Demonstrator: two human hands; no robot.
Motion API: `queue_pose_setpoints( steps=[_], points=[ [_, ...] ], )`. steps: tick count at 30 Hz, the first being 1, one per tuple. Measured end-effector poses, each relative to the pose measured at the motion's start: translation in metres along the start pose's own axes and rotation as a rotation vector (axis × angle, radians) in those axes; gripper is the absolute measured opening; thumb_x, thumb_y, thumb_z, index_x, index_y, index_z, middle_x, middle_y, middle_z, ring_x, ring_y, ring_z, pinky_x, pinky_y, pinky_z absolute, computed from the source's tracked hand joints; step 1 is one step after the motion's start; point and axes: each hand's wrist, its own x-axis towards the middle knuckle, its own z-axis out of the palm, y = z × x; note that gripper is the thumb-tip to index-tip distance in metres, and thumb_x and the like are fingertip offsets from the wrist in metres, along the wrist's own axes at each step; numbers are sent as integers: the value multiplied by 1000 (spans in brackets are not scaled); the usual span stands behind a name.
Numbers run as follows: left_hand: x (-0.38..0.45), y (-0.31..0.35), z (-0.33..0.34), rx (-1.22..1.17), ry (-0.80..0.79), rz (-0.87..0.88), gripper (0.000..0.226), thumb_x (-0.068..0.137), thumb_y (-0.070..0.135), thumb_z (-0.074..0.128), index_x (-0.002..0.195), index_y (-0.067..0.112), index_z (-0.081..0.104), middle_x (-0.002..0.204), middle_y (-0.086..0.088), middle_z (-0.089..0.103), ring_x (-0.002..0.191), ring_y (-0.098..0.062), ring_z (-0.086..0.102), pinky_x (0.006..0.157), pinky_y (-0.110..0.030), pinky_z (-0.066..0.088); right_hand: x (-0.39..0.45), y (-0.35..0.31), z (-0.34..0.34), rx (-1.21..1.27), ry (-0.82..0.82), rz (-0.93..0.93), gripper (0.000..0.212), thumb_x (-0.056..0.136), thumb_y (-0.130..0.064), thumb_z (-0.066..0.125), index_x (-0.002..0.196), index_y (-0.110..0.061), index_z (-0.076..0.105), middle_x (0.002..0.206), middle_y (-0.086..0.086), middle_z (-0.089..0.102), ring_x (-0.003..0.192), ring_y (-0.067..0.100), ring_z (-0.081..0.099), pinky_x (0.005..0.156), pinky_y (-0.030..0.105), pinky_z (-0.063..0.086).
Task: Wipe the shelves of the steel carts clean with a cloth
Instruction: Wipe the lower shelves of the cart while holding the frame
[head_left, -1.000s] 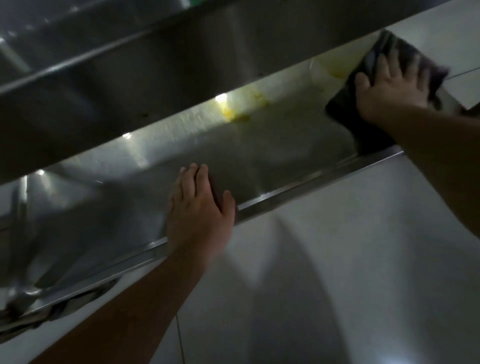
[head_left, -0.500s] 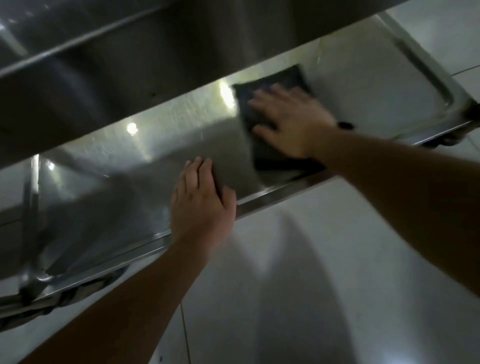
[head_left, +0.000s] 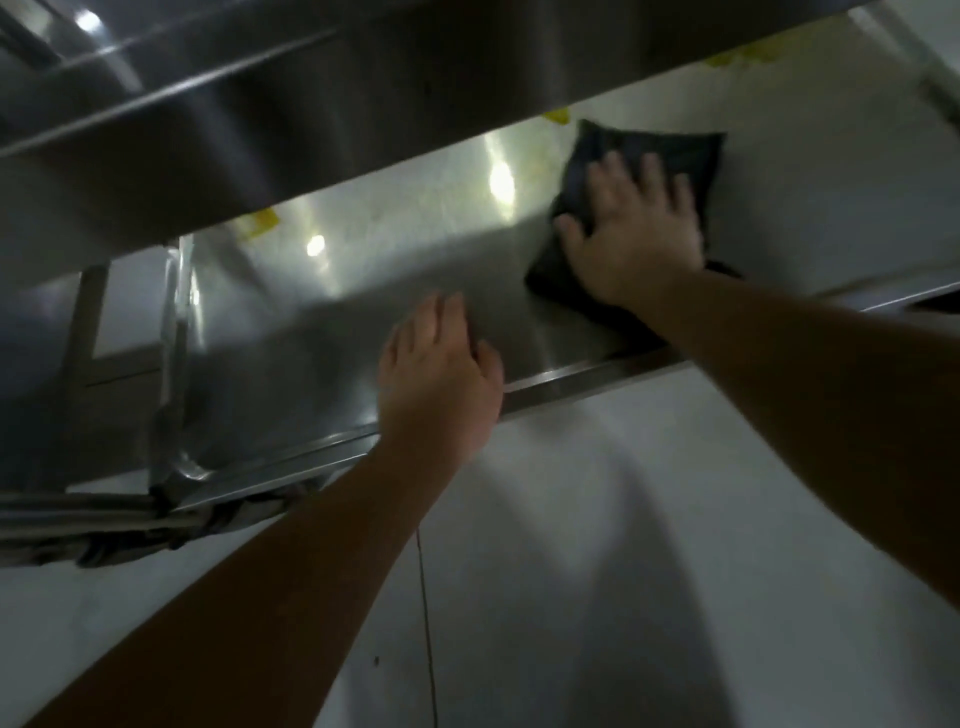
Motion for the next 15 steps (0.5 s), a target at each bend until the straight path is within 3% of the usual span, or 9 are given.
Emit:
queue_pose_setpoints(
  steps=[4, 8, 11, 15],
  points=[
    [-22, -69, -8, -52, 44, -218, 59, 109, 39, 39, 162, 16, 29, 168, -12, 30, 154, -31, 30, 125, -50, 26, -29, -105, 25, -68, -87, -378, 78, 100, -67, 16, 166, -25, 10, 174, -4, 4, 160, 28, -2, 127, 53, 0],
    [-32, -93, -2, -83, 14, -205, 60, 108, 35, 38, 162, 12, 27, 169, -15, 26, 156, -34, 24, 125, -52, 24, -39, -125, 30, -118, -204, -742, 78, 99, -72, 15, 166, -32, 7, 173, -11, 2, 160, 19, -5, 128, 48, -2],
    [-33, -94, 5, -90, 47, -203, 61, 109, 38, 37, 164, 14, 28, 170, -14, 27, 158, -32, 22, 128, -51, 23, -40, -90, 22, -159, -180, -750, 74, 101, -71, 16, 165, -36, 5, 172, -13, 1, 159, 15, -5, 129, 45, 0],
    [-32, -97, 9, -88, 86, -215, 62, 107, 42, 33, 163, 17, 30, 170, -12, 30, 157, -31, 25, 126, -51, 26, -42, 3, -3, -160, -122, -525, 77, 97, -73, 9, 165, -37, 7, 173, -14, 3, 159, 14, -2, 129, 45, 4]
  ],
)
